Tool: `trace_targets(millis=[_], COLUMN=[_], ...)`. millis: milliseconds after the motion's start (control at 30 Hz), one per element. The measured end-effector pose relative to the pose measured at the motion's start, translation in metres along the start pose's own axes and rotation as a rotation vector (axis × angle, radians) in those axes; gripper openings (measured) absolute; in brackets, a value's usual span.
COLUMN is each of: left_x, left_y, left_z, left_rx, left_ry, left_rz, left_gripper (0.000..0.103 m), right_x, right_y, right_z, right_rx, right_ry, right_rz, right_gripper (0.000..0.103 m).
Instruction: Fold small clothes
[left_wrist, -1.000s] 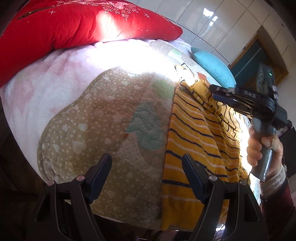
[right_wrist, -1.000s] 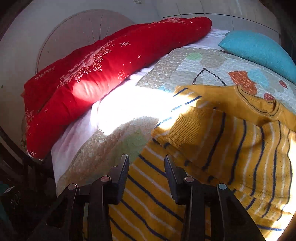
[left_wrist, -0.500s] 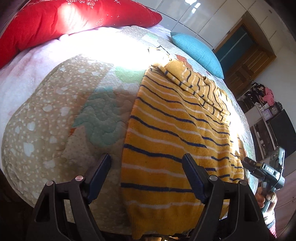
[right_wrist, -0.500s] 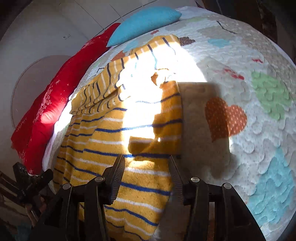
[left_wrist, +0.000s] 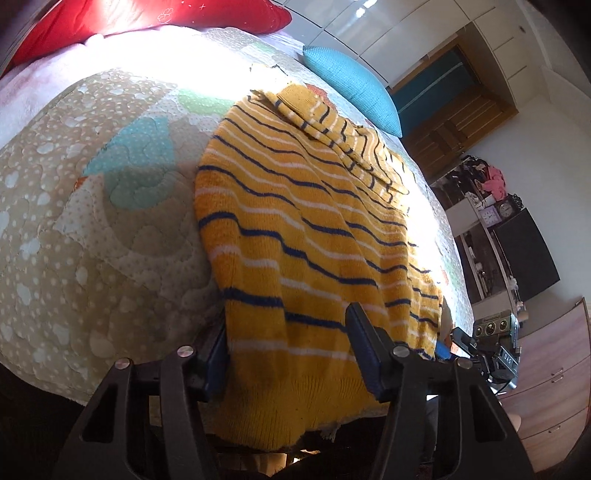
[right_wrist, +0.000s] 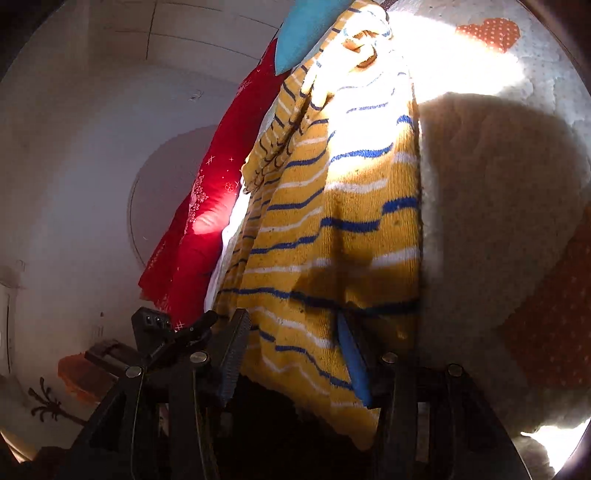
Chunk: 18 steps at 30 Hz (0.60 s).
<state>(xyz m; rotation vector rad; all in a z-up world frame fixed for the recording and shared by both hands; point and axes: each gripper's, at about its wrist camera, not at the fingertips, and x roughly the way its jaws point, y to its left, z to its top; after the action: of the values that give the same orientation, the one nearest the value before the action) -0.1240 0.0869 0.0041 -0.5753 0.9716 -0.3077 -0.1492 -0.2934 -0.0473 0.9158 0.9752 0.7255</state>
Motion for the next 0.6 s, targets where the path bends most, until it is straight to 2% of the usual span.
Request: trace_targets(millis=[200, 233, 267, 300, 333, 367, 400, 533, 600], left_x=[0.006, 0.007, 0.007, 0.008, 0.009, 0.009, 0.007, -0.005, -0.007], left_y=[-0.008, -0.009, -0.01, -0.012, -0.011, -0.01, -0.009, -0.014, -0.018], left_z=[-0.012, -0.011, -0.01, -0.009, -0.008, -0.006, -0.005, -0.001, -0.001], left_rx=[0.034, 0.03, 0.03, 0.036, 0.039, 0.025, 0.008, 0.013, 0.019], left_ry=[0.011, 0.012, 0.009, 0.01, 0.016, 0.019, 0.018, 0.005, 0.006], left_rz=[0.048, 0.061, 0.091, 0.136, 0.168, 0.162, 0.154, 0.16, 0.16], left_gripper=[0.059, 0.055, 0.047, 0.021, 0.008, 0.008, 0.008, 0.008, 0.008], right_x=[0.005, 0.007, 0.01, 0.015, 0.018, 0.023, 0.026, 0.019, 0.011], right_y=[-0.008, -0.007, -0.007, -0.008, -0.007, -0.008, -0.008, 0.003, 0.013], right_z=[-0.035, -0.039, -0.042, -0.046, -0.048, -0.05, -0.05, -0.048, -0.046], right_rx=[0.029, 0.029, 0.031, 0.037, 0.044, 0.056, 0.066, 0.021, -0.041], right_ry=[0.028, 0.03, 0.034, 0.042, 0.047, 0.049, 0.051, 0.024, 0.021], right_rz=[-0.011, -0.016, -0.02, -0.023, -0.03, -0.045, -0.059, -0.117, -0.192], right_gripper=[0.048, 0.047, 0.042, 0.033, 0.027, 0.012, 0.006, 0.006, 0.008])
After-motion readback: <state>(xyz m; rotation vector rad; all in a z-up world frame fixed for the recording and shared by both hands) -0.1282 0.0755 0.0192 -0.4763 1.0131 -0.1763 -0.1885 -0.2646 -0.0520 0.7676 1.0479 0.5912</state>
